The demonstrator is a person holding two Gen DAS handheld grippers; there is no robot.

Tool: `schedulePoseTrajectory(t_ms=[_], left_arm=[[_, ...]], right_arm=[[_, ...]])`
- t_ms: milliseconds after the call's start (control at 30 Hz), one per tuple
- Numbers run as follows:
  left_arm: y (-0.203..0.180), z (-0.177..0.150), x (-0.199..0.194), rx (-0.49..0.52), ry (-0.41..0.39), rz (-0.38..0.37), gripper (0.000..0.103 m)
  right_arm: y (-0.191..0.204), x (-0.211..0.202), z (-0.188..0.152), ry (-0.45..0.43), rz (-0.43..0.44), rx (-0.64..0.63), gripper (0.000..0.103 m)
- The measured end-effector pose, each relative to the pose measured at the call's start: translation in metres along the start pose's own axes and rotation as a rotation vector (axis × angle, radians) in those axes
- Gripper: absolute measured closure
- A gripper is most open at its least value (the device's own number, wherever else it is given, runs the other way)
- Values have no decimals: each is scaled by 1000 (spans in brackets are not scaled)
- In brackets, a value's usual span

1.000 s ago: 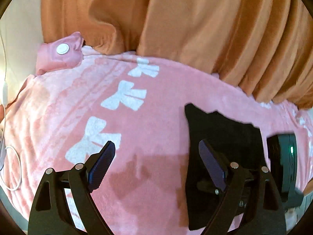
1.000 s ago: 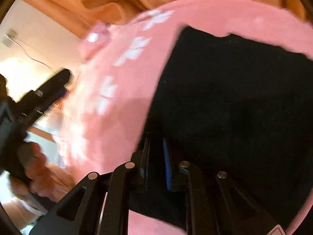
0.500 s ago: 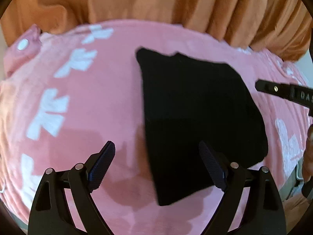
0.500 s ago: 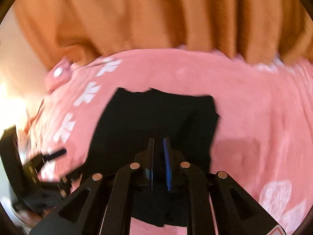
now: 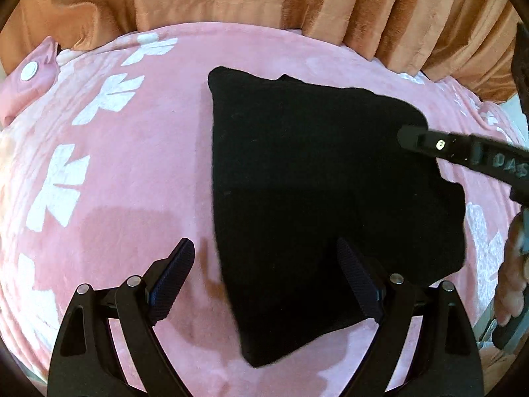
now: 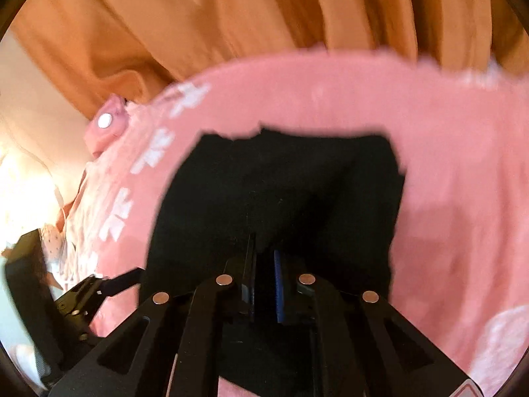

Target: Fold small clothes

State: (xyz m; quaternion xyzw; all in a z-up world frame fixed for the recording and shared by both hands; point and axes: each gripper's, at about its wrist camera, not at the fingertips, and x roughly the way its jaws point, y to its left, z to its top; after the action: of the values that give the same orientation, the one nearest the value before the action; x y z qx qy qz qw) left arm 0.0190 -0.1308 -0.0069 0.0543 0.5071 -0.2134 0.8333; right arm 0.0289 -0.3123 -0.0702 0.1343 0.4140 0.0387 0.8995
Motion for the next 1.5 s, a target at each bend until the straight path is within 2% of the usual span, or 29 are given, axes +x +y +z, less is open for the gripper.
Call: schedulePoseTrajectory(t_ms=[33,100,133,200,300,400,467,533,633,733,800,867,900,967,1100,1133,1200,1233,1267,1333,1367,1400,1433,1500], left_arm=[[-1,0,3,7,3,5,16],[-3,0,7,12,11,13,16],[-3,0,8,10,11,17,16],[-3,0,7,8,12,19,16],[-2,-1,5,10,12,17,17],[-3,0,6,11,12,23,17],[-6,0,7,17,10,30,17],[-8,-1,8,24,10,32,16],[-10,-3,7,30,6,39,16],[-10,-6,6,31,11,38,16],[-10,-10,7,47,16,46,16],[-10,-14,7,57,25,43,16],[-10,-16,6,63,28,44,16],[-9,-21,3,68,35,40,16],[-4,-29,-2,48,71,2,17],[-4,-32,0,45,89,-12,17],[-4,-37,3,58,115,-18,16],[-5,-38,2,73,113,-15,16],[-6,-39,1,82,121,-18,16],[-1,-34,-6,40,124,-69,16],[2,-26,-12,8,105,-115,16],[5,-20,-15,-6,81,-130,16],[7,-11,-18,-21,49,-135,15],[14,9,-14,-52,18,-144,14]], right_arm=[[-4,5,-1,12,-25,2,96],[-20,40,-11,119,-59,40,95],[-24,41,-13,83,-32,64,95],[-22,35,-8,98,-32,77,92],[-11,2,-5,36,-75,41,90],[7,-23,-18,0,-136,-30,90],[13,-11,-31,64,-160,-81,90],[13,25,-49,201,-200,-125,91],[21,22,-48,177,-226,-177,92],[19,-4,-48,155,-130,-125,90],[21,-4,-54,175,-137,-150,89],[18,16,-65,256,-165,-172,87],[16,22,-70,260,-162,-177,87],[16,17,-68,262,-151,-174,87],[13,-7,-64,203,-44,-99,85],[14,-4,-65,213,-43,-106,83],[11,20,-77,289,-85,-124,82],[13,20,-77,258,-82,-143,82],[16,20,-75,284,-91,-161,81],[13,9,-68,264,-74,-124,80],[7,-3,-62,220,-58,-86,79],[0,-16,-53,168,-46,-53,72],[-7,-23,-46,129,-45,-29,55],[-26,-31,-32,43,-49,58,37]])
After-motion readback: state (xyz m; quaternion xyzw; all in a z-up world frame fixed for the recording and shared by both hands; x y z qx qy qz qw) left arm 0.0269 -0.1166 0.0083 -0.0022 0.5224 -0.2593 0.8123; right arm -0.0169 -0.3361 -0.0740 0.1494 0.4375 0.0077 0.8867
